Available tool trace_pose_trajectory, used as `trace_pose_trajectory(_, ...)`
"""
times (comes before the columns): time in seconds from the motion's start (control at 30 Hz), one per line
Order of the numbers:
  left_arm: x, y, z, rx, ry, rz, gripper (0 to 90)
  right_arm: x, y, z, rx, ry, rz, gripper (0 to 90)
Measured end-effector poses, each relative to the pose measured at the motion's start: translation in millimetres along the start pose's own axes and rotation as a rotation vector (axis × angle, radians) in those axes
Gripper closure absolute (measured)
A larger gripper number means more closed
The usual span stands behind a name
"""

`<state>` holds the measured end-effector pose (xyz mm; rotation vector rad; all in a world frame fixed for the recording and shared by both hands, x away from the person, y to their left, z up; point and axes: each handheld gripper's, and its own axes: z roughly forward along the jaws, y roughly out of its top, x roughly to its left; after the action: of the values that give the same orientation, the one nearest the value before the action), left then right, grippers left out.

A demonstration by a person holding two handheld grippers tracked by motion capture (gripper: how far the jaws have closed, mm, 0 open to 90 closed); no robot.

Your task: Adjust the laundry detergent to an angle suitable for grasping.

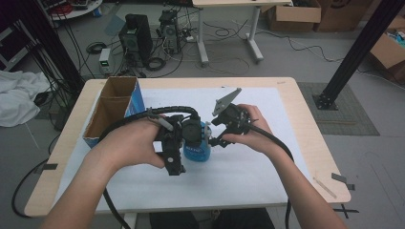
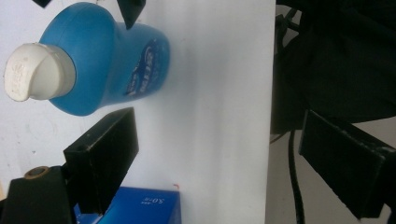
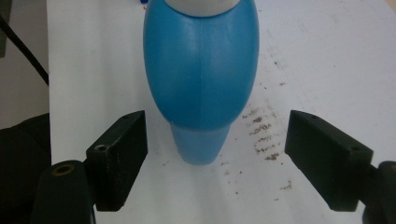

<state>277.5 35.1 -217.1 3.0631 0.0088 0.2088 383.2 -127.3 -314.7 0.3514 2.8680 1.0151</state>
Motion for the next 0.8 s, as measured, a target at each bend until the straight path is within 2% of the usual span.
trace_pose_trajectory(0.43, -1.3, -1.4, -0.9, -0.003, 0.004, 0.001, 12.5, 5.3, 11.6, 22.9, 0.004, 0.011, -0.005, 24.9)
trace_pose_trajectory(0.8, -0.9, -3.2, 0.0, -0.009, 0.001, -0.003, 12.6, 7.1, 17.3, 33.8, -0.009, 0.004, 0.001, 29.4)
